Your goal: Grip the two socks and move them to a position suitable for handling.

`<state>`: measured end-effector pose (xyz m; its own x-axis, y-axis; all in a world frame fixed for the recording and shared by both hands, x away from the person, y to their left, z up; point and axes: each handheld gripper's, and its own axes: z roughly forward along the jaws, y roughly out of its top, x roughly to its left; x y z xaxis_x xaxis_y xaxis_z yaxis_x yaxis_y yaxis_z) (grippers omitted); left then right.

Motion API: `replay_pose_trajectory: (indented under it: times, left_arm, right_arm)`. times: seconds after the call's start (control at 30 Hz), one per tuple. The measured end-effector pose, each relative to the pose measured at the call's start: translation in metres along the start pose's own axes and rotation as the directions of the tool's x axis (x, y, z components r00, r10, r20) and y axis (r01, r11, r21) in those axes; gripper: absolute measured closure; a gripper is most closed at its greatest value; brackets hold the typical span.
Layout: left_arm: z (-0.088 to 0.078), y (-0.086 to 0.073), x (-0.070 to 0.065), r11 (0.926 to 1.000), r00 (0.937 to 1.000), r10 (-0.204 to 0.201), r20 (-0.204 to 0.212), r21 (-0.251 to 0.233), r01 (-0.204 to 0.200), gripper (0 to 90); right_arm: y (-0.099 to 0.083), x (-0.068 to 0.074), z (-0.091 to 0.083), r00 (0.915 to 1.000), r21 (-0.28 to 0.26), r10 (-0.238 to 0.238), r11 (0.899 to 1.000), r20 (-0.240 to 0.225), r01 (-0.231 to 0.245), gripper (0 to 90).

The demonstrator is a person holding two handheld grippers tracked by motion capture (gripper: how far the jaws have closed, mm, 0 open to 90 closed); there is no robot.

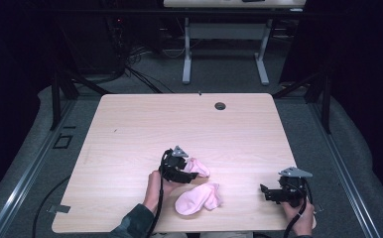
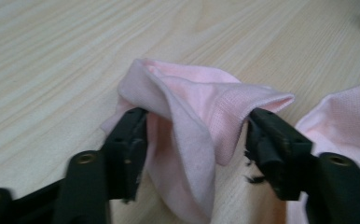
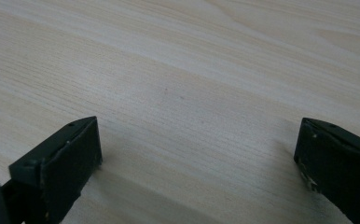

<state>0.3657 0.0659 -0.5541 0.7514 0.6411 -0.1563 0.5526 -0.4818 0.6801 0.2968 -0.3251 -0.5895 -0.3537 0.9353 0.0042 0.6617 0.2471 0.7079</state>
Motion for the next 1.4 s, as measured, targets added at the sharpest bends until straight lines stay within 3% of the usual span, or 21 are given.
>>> replay_pose_trajectory:
  times: [0.2,0.53,0.67,0.7,0.87,0.93,1.0,1.03,1.1,1.27,1.4]
  left_arm:
    - [-0.023,-0.011,0.004,0.9990,0.9986,-0.029,-0.044,-0.034,0.028,16.2]
    - [-0.060,-0.040,0.008,0.9954,0.9927,-0.084,-0.087,-0.055,0.079,5.5]
    - [-0.073,-0.052,0.002,0.9936,0.9902,-0.101,-0.096,-0.061,0.095,2.5]
    - [-0.073,-0.052,0.002,0.9936,0.9902,-0.101,-0.096,-0.061,0.095,1.9]
    - [-0.077,-0.066,-0.005,0.9903,0.9868,-0.126,-0.103,-0.073,0.119,0.0]
    - [-0.077,-0.071,-0.007,0.9885,0.9853,-0.137,-0.103,-0.079,0.129,0.0]
    - [-0.076,-0.075,-0.011,0.9884,0.9846,-0.138,-0.107,-0.078,0.130,0.0]
    - [-0.076,-0.076,-0.012,0.9889,0.9846,-0.135,-0.112,-0.078,0.126,0.0]
    - [-0.076,-0.079,-0.015,0.9886,0.9839,-0.137,-0.114,-0.078,0.129,0.0]
    - [-0.073,-0.081,-0.021,0.9888,0.9843,-0.135,-0.114,-0.079,0.127,0.0]
    - [-0.074,-0.081,-0.024,0.9872,0.9829,-0.142,-0.118,-0.090,0.132,0.0]
  right_arm:
    - [0.000,0.001,0.000,1.0000,-0.001,-0.004,1.000,0.002,0.004,0.0]
    - [0.004,0.001,-0.001,0.9997,0.025,0.007,1.000,0.024,-0.008,0.0]
    - [0.010,0.008,-0.009,0.9976,0.000,0.038,0.999,-0.058,-0.038,0.0]
    - [0.010,0.008,-0.009,0.9976,0.000,0.038,0.999,-0.058,-0.038,0.0]
    - [0.026,0.036,-0.028,0.9885,-0.039,0.011,0.999,-0.151,-0.017,0.0]
    - [0.028,0.041,-0.030,0.9858,-0.040,0.010,0.999,-0.167,-0.017,0.0]
    - [0.032,0.051,-0.033,0.9828,-0.034,-0.013,0.999,-0.184,0.007,0.0]
    - [0.036,0.062,-0.034,0.9774,-0.035,-0.037,0.999,-0.208,0.030,0.0]
    - [0.037,0.065,-0.034,0.9752,-0.036,-0.046,0.999,-0.216,0.039,0.0]
    - [0.041,0.091,-0.032,0.9595,-0.030,-0.081,0.997,-0.270,0.076,1.2]
    - [0.043,0.100,-0.030,0.9514,-0.024,-0.106,0.994,-0.289,0.104,2.2]
